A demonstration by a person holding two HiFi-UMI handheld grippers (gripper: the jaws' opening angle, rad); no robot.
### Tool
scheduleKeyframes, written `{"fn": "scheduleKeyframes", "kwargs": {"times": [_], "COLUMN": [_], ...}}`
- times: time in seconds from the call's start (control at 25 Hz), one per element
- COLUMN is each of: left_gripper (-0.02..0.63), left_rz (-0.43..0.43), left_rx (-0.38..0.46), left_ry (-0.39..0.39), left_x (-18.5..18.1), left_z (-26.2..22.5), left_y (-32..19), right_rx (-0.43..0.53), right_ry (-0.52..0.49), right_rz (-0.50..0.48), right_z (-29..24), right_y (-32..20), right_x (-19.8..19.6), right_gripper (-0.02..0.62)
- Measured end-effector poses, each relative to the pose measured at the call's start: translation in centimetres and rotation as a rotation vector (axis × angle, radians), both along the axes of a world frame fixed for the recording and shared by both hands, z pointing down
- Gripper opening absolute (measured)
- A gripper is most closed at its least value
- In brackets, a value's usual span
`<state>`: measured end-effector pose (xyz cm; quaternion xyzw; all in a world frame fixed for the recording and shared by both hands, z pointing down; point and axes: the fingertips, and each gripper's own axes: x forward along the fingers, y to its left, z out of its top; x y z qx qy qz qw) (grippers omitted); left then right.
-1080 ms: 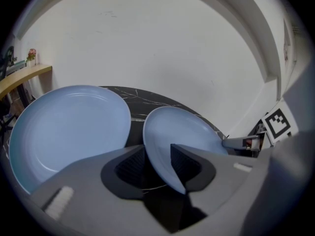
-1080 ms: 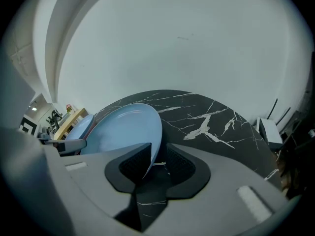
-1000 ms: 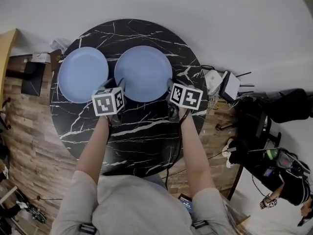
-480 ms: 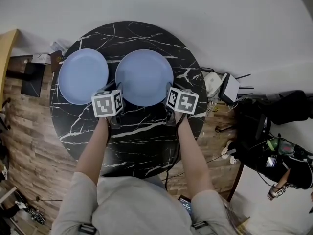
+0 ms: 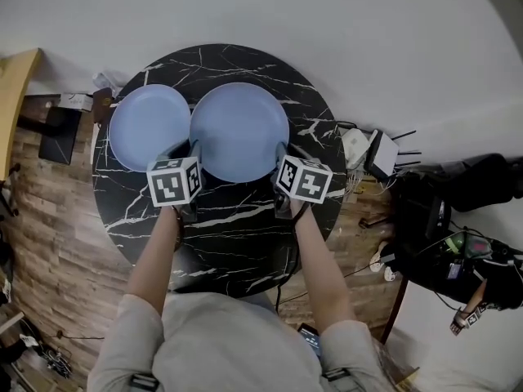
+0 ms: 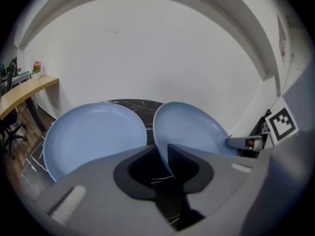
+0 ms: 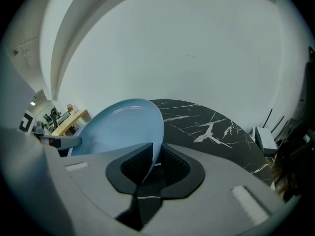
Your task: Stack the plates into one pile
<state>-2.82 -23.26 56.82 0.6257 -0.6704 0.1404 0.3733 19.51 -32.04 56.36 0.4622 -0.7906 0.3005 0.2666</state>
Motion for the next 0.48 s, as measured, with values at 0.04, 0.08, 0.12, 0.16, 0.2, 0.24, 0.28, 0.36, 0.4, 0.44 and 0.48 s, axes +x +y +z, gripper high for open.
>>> {"fn": "scheduleKeyframes", "kwargs": {"times": [0.04,0.08,0.12,0.16,0.2,0.24,0.28,0.36,0.4,0.44,0.48], "left_gripper": [0.134,0.133,0.133,0.133,0.133,0.132,0.132,0.131,0.130,0.130,0.130], "left_rz": [-0.002,-0.005,-0.010,-0.017,-0.026,-0.038,-0.049,-0.072,-0.084,-0.095,-0.106], "left_rx": [0.010,0.019,0.026,0.033,0.040,0.047,0.053,0.063,0.065,0.068,0.070], "left_ry": [-0.016,-0.031,-0.043,-0.046,-0.042,-0.035,-0.030,-0.026,-0.025,-0.024,-0.023], "left_x": [-0.4,-0.8,-1.3,-1.7,-2.2,-2.6,-3.1,-4.0,-4.5,-5.0,-5.6], "left_z": [-0.5,-1.1,-1.5,-2.0,-2.4,-2.7,-3.0,-3.5,-3.7,-3.9,-4.0], "left_y": [0.3,0.6,1.0,1.4,1.8,2.2,2.6,3.5,4.1,4.6,5.1], "right_rx": [0.013,0.022,0.028,0.032,0.037,0.043,0.048,0.055,0.059,0.064,0.068], "right_ry": [0.005,0.007,0.004,-0.001,-0.006,-0.010,-0.013,-0.018,-0.021,-0.023,-0.025], "right_rz": [-0.001,-0.004,-0.008,-0.012,-0.017,-0.023,-0.030,-0.046,-0.055,-0.065,-0.076], "right_z": [-0.5,-0.9,-1.4,-1.8,-2.1,-2.5,-2.9,-3.5,-3.8,-4.1,-4.4], "right_y": [0.2,0.5,0.8,1.0,1.3,1.4,1.7,2.2,2.6,2.9,3.2], "right_x": [-0.4,-0.9,-1.4,-1.8,-2.3,-2.8,-3.3,-4.4,-5.0,-5.6,-6.3], "right_gripper": [0.055,0.055,0.054,0.054,0.054,0.054,0.054,0.054,0.054,0.054,0.054]}}
